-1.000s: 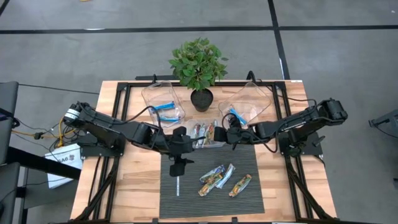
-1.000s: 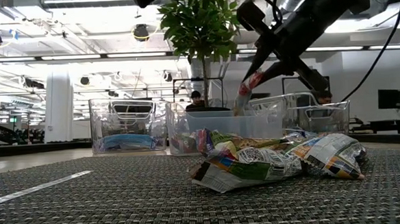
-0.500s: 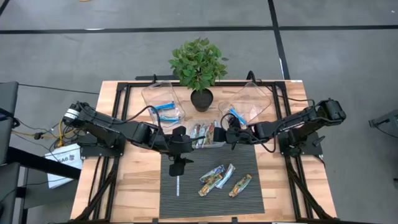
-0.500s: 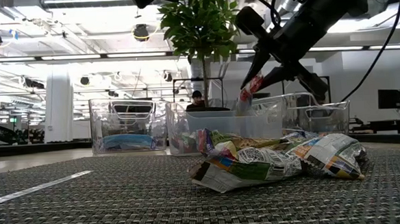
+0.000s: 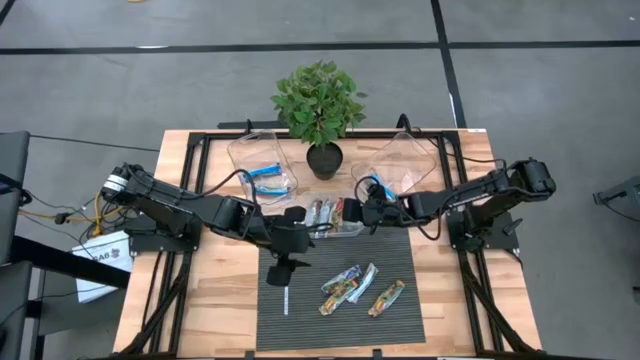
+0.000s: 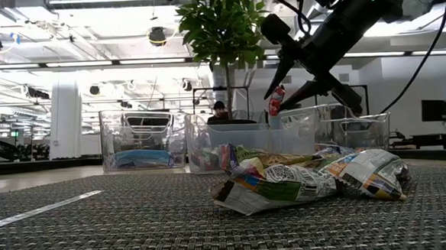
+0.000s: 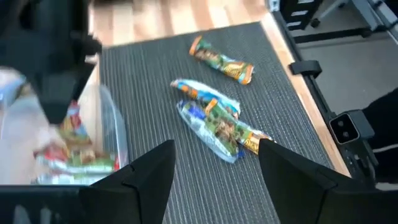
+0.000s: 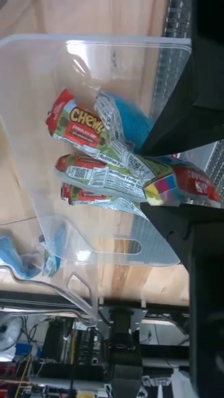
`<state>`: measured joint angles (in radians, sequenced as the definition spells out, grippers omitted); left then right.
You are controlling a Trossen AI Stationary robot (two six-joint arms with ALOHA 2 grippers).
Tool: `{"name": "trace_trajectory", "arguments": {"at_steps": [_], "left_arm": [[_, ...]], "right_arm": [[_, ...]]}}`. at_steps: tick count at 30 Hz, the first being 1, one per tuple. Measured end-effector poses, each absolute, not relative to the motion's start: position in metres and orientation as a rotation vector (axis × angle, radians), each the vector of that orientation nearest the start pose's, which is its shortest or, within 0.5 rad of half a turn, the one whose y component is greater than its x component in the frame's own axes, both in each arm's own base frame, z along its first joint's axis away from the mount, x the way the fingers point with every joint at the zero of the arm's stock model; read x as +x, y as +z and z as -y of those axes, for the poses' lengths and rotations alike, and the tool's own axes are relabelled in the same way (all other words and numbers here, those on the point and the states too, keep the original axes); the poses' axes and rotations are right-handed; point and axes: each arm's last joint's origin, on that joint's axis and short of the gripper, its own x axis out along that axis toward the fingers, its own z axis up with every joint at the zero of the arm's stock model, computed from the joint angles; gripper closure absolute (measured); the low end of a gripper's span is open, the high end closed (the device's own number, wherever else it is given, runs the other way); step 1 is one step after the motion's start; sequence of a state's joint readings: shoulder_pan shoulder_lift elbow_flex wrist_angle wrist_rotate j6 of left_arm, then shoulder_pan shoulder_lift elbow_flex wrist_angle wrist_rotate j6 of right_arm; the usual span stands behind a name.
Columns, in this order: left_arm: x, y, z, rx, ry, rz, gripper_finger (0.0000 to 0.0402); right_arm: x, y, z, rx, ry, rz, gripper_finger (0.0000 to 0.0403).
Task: Pick and place Granola Bars by type
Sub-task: Put the red granola bar into the center transparent bin
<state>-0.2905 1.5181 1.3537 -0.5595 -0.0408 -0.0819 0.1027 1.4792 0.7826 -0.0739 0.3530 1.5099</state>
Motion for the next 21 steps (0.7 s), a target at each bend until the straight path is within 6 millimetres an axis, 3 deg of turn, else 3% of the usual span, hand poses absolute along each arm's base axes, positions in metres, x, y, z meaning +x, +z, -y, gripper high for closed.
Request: {"name": "trace_trajectory", "arguments": {"at_steps": [13, 21], "left_arm": [[0.314, 0.321, 0.099, 0.125, -0.257, -0.731, 0.0178], [0.312, 0.319, 0.099, 0.117, -0.267, -0.766, 0.0178]], "right_arm": [[0.286, 0.184, -0.012, 1.288, -0.78, -0.491, 0.0253], [0.28, 0.18, -0.011, 1.286, -0.846, -0.535, 0.0259]]}}
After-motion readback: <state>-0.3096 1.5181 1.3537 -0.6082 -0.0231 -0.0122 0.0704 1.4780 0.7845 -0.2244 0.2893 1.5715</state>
